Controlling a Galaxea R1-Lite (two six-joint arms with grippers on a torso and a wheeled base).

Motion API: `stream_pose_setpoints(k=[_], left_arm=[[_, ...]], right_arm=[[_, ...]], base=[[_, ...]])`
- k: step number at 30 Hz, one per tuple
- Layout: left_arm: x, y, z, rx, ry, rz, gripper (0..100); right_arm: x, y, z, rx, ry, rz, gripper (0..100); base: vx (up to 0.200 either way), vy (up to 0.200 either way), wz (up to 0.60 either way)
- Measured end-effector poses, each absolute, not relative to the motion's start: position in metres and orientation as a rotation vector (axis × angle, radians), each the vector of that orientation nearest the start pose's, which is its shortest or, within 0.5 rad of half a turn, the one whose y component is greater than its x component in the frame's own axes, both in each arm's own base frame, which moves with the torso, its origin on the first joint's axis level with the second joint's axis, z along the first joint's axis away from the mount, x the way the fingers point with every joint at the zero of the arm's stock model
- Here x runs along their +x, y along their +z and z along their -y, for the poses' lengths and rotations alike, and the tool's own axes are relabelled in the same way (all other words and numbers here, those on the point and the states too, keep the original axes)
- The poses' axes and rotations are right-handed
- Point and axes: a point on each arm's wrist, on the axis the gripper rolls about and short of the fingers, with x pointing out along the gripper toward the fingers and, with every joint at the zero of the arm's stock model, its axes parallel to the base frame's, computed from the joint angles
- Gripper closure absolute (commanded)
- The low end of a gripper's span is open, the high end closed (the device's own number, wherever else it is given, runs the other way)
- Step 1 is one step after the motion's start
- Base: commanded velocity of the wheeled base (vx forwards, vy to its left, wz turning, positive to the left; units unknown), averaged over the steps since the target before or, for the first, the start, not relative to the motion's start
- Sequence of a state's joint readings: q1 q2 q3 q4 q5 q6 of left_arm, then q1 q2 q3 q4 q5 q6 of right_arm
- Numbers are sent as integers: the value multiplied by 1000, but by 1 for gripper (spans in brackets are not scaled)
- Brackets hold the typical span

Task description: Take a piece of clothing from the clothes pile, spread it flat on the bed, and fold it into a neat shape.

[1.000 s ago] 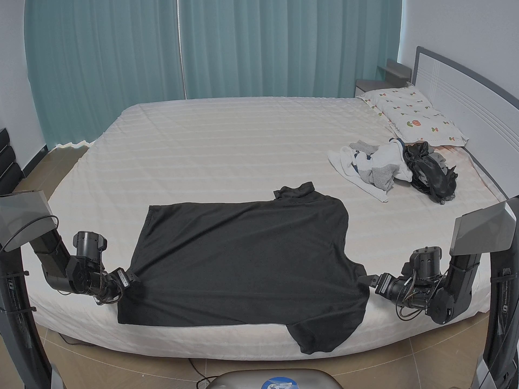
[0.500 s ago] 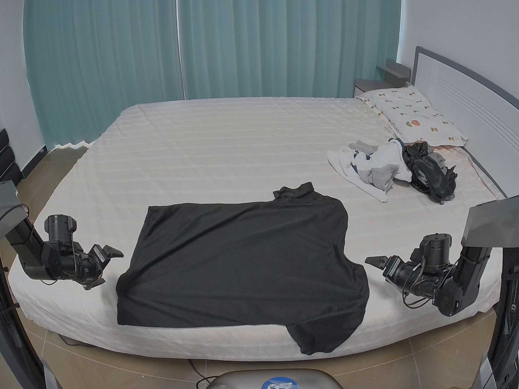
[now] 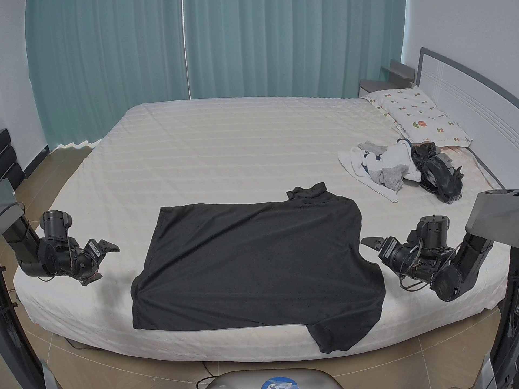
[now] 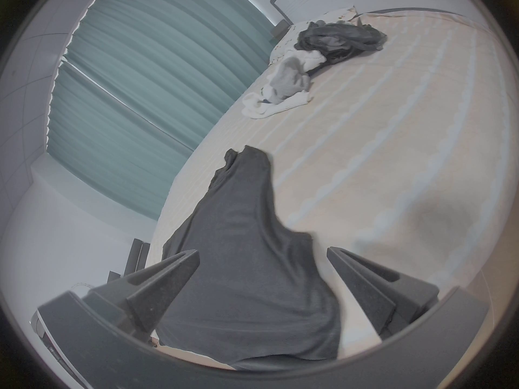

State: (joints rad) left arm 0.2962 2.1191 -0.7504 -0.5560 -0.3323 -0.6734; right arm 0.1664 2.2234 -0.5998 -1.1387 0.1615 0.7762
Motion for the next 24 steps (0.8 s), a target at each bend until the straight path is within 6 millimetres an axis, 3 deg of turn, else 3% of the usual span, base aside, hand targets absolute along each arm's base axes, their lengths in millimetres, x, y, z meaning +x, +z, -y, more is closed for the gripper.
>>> stream_pose_setpoints(k=[7, 14, 22, 24], left_arm=[[322, 27, -91, -928, 245, -760, 0], [327, 33, -91, -1092, 244, -736, 0], [328, 35, -91, -1103, 222, -739, 0], [328, 34, -91, -1103, 223, -739, 0]], right_arm=[[349, 20, -79, 735, 123, -552, 0], [357, 21, -99, 716, 137, -567, 0], [371, 22, -114, 714, 159, -566, 0], [378, 23, -117, 718, 163, -559, 0]], base=[[0, 0, 0], [200, 0, 0], [200, 0, 0], [0, 0, 0]])
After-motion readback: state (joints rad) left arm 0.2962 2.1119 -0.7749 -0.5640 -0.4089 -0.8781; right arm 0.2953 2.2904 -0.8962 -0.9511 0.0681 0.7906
